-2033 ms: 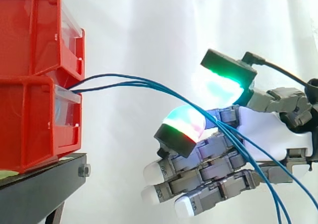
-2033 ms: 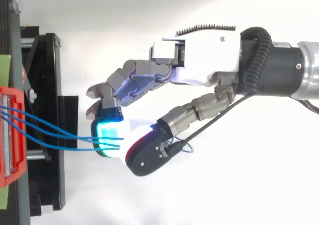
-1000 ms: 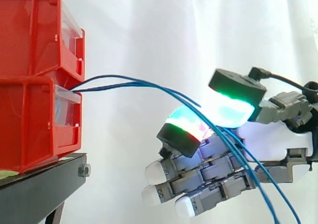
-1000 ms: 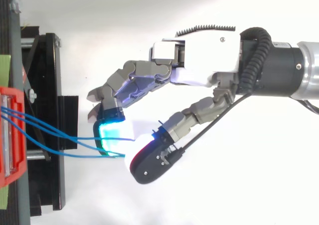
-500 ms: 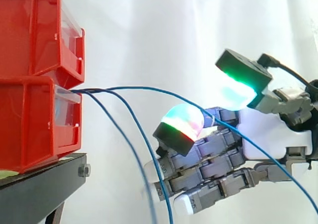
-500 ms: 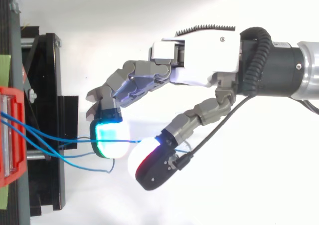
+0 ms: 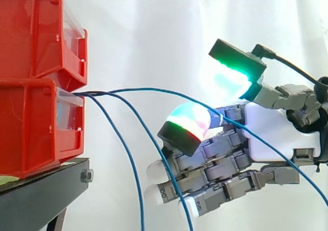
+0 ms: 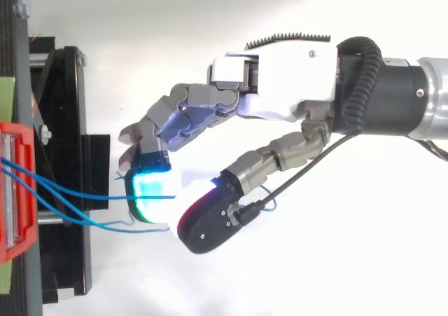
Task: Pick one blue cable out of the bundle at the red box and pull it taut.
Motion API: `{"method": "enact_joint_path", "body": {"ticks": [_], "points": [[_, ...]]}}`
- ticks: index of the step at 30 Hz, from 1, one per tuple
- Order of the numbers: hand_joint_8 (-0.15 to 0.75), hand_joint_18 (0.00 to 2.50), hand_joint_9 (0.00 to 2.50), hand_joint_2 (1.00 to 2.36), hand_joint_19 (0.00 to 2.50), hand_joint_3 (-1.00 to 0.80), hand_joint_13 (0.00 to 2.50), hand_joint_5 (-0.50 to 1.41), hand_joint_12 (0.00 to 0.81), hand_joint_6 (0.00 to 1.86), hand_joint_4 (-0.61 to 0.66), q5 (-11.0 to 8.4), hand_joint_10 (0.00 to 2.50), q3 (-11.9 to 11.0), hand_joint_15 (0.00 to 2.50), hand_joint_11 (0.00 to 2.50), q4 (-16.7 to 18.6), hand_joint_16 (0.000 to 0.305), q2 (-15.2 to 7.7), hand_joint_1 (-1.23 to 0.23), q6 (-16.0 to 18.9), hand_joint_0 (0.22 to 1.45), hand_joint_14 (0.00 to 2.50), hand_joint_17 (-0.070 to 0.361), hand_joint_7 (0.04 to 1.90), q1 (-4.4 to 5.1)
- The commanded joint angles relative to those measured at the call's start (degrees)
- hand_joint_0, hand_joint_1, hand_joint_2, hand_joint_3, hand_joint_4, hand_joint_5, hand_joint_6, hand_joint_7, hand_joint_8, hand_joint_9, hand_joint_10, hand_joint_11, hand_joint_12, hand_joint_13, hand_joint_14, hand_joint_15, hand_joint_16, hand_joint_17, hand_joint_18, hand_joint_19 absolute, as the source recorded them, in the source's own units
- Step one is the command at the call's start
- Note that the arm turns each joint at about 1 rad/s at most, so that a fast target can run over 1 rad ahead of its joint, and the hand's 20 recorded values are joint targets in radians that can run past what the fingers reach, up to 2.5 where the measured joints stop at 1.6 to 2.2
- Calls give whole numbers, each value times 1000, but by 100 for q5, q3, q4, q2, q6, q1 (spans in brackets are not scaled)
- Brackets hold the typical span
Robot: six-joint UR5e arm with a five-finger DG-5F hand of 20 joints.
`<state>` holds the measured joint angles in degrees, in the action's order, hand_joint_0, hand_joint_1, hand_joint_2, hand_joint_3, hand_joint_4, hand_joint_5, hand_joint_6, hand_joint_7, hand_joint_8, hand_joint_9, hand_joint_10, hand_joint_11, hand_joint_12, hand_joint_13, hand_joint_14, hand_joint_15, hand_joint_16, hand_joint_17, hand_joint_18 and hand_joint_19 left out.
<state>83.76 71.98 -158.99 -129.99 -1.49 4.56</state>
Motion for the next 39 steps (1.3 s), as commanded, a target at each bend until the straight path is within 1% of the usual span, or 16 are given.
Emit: {"method": "enact_joint_path", "body": {"ticks": [1,3,9,18,23,28,31,34,35,36,38,39], "points": [[324,445,614,1007,222,-418,314,-147,350,874,121,0,5,0,100,243,0,51,0,-673,0,583,4,115,998,1],[327,452,622,1007,222,-396,321,-146,349,876,125,0,5,0,106,244,0,51,0,-675,0,585,3,114,1007,-8],[339,491,664,1014,220,-246,361,-131,350,891,124,0,5,0,107,266,0,51,0,-707,17,584,4,114,1062,1],[386,606,749,1013,189,-87,442,-108,385,895,87,9,4,0,108,283,-9,59,0,-782,9,586,4,132,1066,1],[386,629,776,1012,184,-58,466,-99,386,884,68,9,4,0,109,277,-18,60,0,-810,17,590,4,134,1112,1],[387,642,803,1012,182,-43,482,-95,387,879,64,9,4,0,108,298,-114,60,35,-822,0,590,4,135,1128,-25],[384,644,818,1012,181,-45,489,-95,387,879,67,9,7,0,113,332,-228,60,114,-822,-27,591,4,135,1131,-34],[393,643,873,1012,182,-51,503,-96,386,879,65,-9,8,0,123,409,-598,60,264,-823,-132,593,4,134,1133,-52],[393,642,890,1013,190,-49,505,-96,385,878,63,-9,7,9,127,459,-659,60,299,-823,-150,593,4,134,1137,-52],[402,641,950,1012,190,-53,507,-96,384,879,64,-9,7,9,135,515,-844,59,334,-822,-194,594,5,134,1138,-52],[397,641,955,1013,191,-58,517,-98,383,880,63,-26,10,9,137,583,-1116,59,360,-821,-211,595,5,133,1128,-78],[400,641,966,1013,190,-57,516,-98,382,881,64,-26,10,9,143,600,-1160,59,360,-819,-202,595,7,133,1124,-78]]}}
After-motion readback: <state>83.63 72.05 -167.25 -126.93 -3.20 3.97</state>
